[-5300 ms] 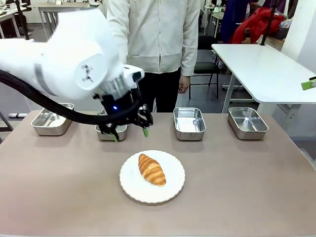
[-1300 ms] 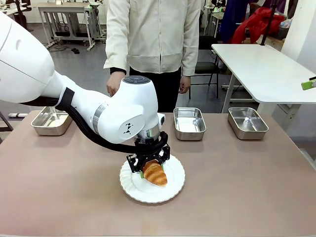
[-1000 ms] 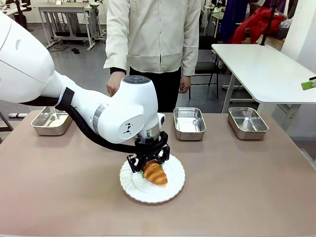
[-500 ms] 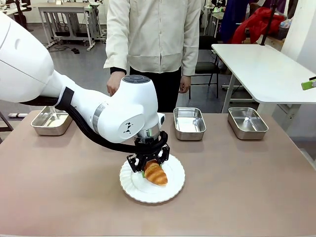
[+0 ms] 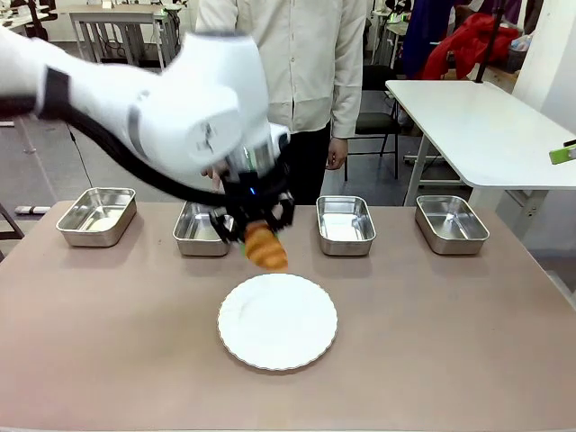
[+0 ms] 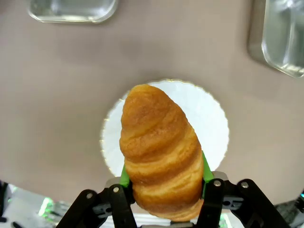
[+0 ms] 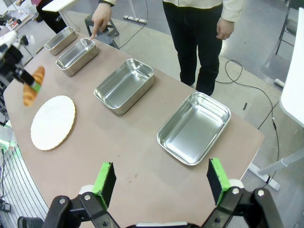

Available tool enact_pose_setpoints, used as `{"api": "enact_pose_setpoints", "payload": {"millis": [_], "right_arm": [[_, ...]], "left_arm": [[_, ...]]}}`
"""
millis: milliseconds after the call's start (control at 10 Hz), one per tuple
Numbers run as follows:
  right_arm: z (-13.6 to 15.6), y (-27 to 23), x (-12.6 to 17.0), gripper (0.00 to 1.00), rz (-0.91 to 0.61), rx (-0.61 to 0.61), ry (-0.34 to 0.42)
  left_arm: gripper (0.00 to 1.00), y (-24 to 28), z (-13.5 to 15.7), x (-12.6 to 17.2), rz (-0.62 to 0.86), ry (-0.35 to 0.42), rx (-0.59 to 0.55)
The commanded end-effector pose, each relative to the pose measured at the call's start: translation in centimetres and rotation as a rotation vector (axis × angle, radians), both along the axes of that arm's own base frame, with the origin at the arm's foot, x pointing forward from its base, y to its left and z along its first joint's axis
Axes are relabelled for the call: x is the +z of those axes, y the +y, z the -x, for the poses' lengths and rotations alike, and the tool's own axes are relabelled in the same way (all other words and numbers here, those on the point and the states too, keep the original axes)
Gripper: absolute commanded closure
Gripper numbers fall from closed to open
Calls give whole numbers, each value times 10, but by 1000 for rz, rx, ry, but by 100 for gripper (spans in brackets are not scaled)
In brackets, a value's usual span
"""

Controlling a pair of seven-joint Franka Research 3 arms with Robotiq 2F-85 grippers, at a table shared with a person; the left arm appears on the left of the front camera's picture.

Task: Place the bread in the container.
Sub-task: Place the Butter Roll into the Airtight Container indicated by the human.

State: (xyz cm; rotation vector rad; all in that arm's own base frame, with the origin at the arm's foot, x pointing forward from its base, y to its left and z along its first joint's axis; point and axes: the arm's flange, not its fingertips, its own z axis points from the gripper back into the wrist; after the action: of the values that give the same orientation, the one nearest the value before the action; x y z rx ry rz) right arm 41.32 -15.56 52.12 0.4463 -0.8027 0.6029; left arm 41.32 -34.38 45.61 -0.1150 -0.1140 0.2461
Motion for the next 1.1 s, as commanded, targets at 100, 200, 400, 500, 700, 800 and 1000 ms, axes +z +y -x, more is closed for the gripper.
{"api": "enact_pose_setpoints", "payload": {"millis": [100, 200, 400, 500, 700, 800, 1000], "right_arm": [[-2, 0, 1, 0, -15, 8, -23], [-2, 0, 1, 0, -15, 8, -23], [-2, 0, 1, 0, -15, 8, -23], [-2, 0, 1, 0, -15, 8, -23], [-2, 0, 1, 0, -15, 8, -23], [-2, 0, 1, 0, -15, 8, -23], [-2, 0, 1, 0, -15, 8, -23]], "left_arm": [[42, 59, -54, 32, 1, 85, -255], [42, 79, -71, 35, 8, 89, -334], [42, 111, -104, 18, 0, 129, -386], [42, 124, -115, 4, -7, 161, -396], [42, 124, -115, -6, 29, 122, -437], [42, 133, -117, -8, 4, 140, -401], [42, 132, -121, -18, 6, 149, -417]]}}
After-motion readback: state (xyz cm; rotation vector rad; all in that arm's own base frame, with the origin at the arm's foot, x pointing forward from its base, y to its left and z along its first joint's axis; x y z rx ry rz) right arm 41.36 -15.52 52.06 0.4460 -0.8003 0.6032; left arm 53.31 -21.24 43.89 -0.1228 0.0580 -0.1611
